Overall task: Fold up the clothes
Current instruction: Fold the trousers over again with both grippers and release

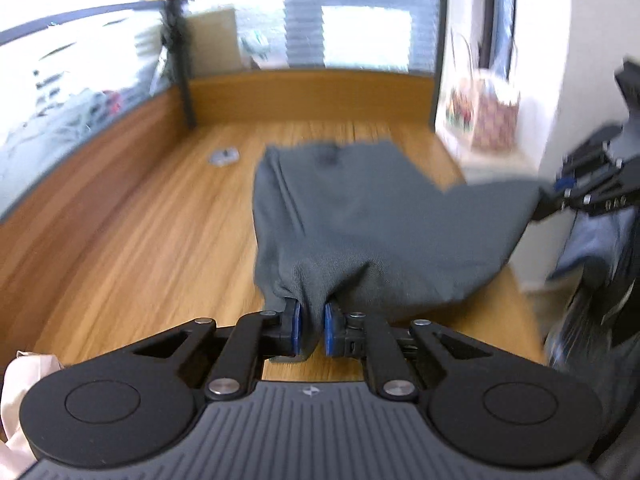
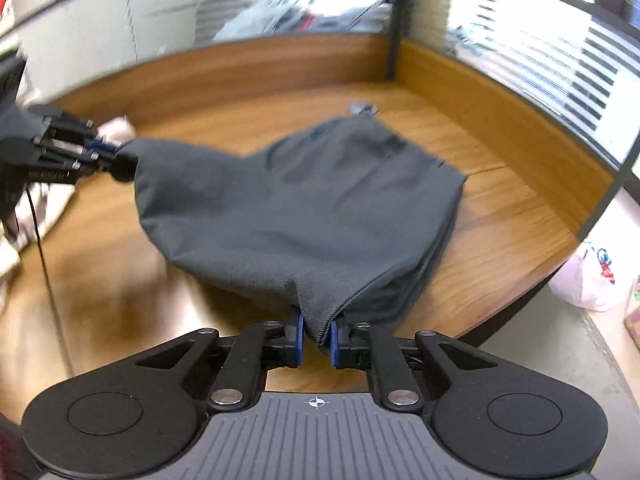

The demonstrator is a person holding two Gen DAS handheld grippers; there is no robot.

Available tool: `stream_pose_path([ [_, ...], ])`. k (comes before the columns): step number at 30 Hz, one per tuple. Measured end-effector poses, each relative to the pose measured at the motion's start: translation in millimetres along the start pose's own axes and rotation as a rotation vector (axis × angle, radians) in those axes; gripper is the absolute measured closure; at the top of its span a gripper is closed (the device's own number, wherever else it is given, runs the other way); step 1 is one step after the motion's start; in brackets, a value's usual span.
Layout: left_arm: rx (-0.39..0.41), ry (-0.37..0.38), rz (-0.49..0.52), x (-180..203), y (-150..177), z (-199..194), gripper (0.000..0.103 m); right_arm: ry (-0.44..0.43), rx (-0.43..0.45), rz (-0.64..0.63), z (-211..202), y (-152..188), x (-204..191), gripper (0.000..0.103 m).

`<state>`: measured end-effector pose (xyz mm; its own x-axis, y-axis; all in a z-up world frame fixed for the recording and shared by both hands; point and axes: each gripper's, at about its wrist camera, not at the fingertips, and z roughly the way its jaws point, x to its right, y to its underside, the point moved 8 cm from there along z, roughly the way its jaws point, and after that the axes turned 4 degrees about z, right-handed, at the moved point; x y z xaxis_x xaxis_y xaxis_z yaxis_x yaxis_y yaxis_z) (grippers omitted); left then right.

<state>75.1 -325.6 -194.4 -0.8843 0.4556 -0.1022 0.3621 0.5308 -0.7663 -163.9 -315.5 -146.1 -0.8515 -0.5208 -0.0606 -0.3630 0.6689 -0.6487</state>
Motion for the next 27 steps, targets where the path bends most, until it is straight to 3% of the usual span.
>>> stream_pose_path([
  [8,0.096,-0.104,-0.007,-1.6,-96.5,16.1,0.094,-0.069,0.042,0.157,-10.8,-61.7,61.0,0.091],
  [14,0.028,-0.181,-0.145,-33.3,-154.0,84.6,0.094,-0.159,0.028,0.212,28.3,-118.8,126.0,0.092],
  [20,-0.116,-0.241,-0.206,-64.5,-164.9,176.2,0.095,-0.207,-0.044,0.304,113.5,-150.5,186.9,0.097],
  [27,-0.269,-0.263,-0.222,-83.2,-138.8,255.1,0.093,-0.194,-0.142,0.287,197.7,-147.3,212.9,0.097],
])
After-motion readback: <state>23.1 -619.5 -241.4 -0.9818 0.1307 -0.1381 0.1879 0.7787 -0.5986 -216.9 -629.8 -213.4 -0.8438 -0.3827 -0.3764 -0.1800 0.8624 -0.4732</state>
